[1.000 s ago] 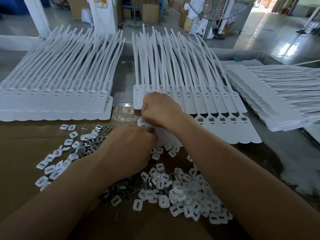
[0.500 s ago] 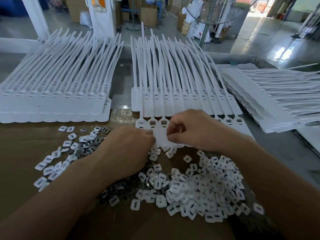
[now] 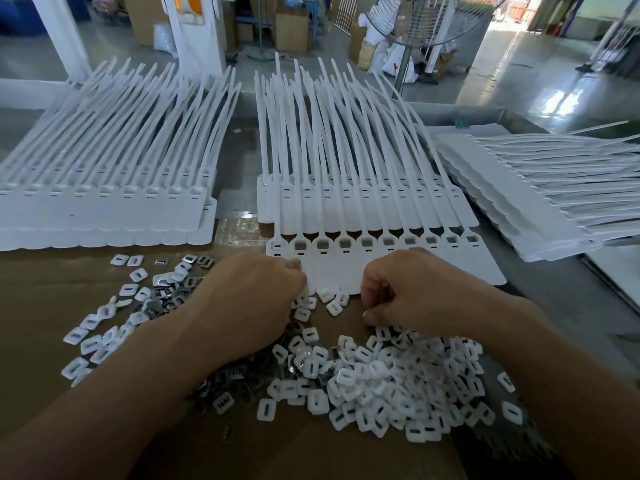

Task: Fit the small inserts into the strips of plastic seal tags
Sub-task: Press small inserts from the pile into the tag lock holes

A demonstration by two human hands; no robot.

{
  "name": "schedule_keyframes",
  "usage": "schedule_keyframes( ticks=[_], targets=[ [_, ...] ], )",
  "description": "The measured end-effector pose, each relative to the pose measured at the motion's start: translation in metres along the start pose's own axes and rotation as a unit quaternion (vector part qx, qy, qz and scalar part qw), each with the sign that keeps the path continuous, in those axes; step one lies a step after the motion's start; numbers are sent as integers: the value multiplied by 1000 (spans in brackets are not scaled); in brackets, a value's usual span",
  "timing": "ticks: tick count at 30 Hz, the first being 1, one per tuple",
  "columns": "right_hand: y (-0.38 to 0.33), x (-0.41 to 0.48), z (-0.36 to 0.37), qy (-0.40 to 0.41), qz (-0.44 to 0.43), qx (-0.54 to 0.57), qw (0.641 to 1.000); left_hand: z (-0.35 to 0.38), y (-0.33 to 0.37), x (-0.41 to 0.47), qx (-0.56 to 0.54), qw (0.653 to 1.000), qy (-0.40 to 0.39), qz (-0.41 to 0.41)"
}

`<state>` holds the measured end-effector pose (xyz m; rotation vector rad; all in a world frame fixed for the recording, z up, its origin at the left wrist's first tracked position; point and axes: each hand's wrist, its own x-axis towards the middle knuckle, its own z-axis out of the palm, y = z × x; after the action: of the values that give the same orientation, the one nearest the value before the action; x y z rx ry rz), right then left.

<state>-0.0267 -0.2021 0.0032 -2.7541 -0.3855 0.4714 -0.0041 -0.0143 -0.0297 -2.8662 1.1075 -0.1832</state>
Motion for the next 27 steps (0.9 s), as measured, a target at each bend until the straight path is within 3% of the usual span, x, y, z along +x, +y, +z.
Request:
schedule_keyframes(
  ticks=[9, 14, 20, 27],
  targets=[
    [-6, 11, -10, 106, 5, 98, 989, -2, 0, 0, -6, 1000, 8, -3],
    [-13, 29, -11, 112, 45, 188, 975, 0, -1, -1, -11, 1000, 1, -9],
    [-28, 44, -18, 92, 47, 90, 991, 0, -1, -1, -9, 1000, 6, -4],
    [-30, 59, -13, 111, 52, 150, 981, 1, -3, -1, -1, 1000, 5, -3]
  ],
)
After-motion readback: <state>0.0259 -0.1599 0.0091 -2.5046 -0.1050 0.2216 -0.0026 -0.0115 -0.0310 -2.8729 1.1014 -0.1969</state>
